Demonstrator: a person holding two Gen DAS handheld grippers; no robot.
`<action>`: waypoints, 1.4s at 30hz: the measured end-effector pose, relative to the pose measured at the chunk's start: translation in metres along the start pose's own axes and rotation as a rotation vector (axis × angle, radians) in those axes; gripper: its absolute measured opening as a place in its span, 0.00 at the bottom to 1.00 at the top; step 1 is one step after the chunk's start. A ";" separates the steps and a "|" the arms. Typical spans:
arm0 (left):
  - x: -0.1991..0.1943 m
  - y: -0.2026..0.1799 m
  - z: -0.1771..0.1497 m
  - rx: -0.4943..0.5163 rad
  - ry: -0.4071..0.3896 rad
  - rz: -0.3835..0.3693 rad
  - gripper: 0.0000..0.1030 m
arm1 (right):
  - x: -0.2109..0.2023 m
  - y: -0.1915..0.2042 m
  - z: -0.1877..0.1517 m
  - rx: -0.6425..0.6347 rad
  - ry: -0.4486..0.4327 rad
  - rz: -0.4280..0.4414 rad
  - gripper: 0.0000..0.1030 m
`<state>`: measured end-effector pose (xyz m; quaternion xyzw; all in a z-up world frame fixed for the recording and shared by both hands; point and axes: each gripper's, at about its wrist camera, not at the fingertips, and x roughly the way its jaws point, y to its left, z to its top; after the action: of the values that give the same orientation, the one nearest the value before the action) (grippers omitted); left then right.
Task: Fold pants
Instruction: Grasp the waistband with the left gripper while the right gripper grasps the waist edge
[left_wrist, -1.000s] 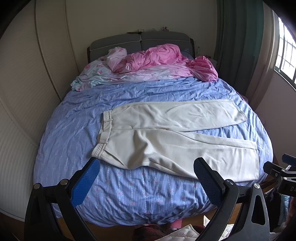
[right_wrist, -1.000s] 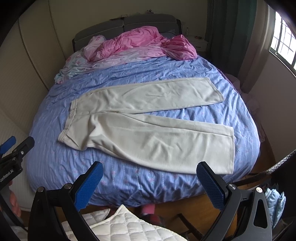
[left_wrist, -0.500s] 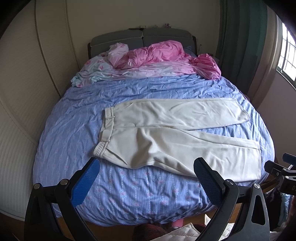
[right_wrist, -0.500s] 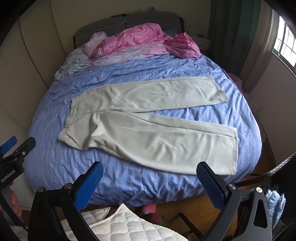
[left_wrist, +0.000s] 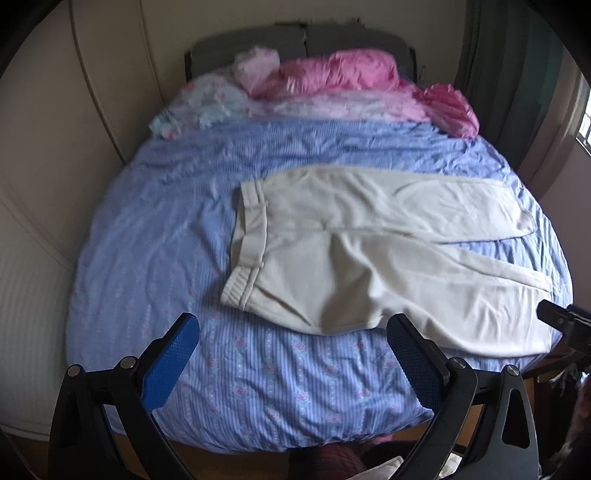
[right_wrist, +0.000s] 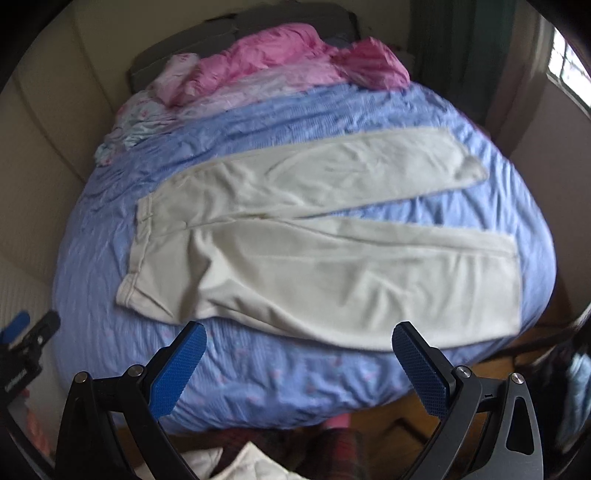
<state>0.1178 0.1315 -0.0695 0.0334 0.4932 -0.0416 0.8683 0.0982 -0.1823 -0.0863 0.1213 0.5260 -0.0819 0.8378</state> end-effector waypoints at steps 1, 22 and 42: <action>0.014 0.008 0.000 -0.016 0.028 -0.026 1.00 | 0.011 0.003 -0.002 0.023 0.005 -0.008 0.99; 0.230 0.027 -0.014 -0.472 0.521 -0.128 0.91 | 0.180 -0.055 -0.033 0.694 0.222 -0.030 0.99; 0.304 0.038 -0.043 -0.637 0.590 -0.047 0.77 | 0.234 -0.060 -0.053 0.791 0.262 -0.166 0.99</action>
<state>0.2402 0.1616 -0.3519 -0.2371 0.7091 0.1042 0.6558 0.1383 -0.2270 -0.3261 0.4000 0.5641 -0.3284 0.6434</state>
